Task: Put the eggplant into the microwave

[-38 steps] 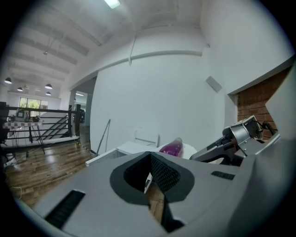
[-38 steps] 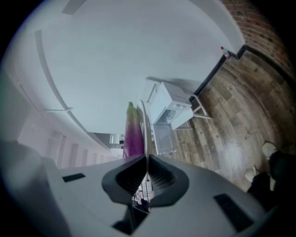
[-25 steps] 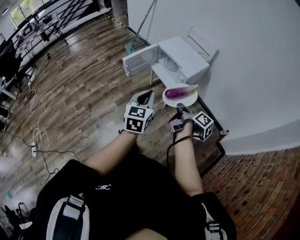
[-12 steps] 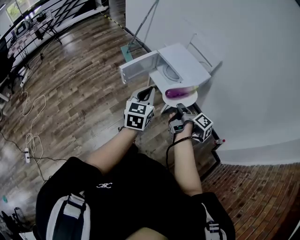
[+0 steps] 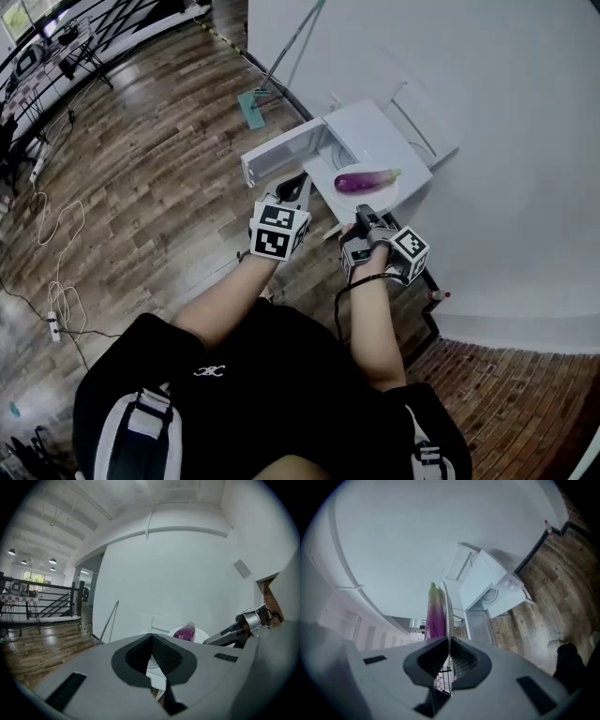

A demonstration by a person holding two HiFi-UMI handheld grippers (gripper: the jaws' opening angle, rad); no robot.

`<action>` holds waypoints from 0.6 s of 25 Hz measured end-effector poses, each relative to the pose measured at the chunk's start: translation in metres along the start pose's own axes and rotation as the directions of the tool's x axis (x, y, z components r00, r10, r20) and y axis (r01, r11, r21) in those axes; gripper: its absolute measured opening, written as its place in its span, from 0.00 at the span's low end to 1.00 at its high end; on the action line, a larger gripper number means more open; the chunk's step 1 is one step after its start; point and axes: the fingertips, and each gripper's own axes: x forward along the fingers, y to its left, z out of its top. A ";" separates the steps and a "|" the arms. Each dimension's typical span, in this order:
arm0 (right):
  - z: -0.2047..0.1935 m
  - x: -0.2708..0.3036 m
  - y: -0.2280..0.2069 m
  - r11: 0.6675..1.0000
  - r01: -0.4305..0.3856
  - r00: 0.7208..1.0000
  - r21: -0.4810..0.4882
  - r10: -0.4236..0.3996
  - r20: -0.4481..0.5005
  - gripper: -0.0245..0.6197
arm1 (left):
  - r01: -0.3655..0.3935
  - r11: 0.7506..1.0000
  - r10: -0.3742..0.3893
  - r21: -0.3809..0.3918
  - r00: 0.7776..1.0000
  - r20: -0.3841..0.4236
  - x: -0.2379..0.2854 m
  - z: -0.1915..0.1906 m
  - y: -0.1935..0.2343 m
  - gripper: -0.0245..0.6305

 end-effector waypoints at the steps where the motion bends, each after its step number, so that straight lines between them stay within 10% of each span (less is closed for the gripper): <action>1: -0.001 0.008 0.003 1.000 -0.006 1.000 0.004 0.006 0.001 0.08 | 0.000 1.000 0.000 -0.004 1.000 0.000 0.005 0.001 0.008 0.04; 15: -0.001 0.084 0.000 1.000 0.006 0.999 0.018 -0.007 0.040 0.08 | 0.061 0.998 -0.062 -0.013 0.998 -0.022 0.059 0.001 0.071 0.04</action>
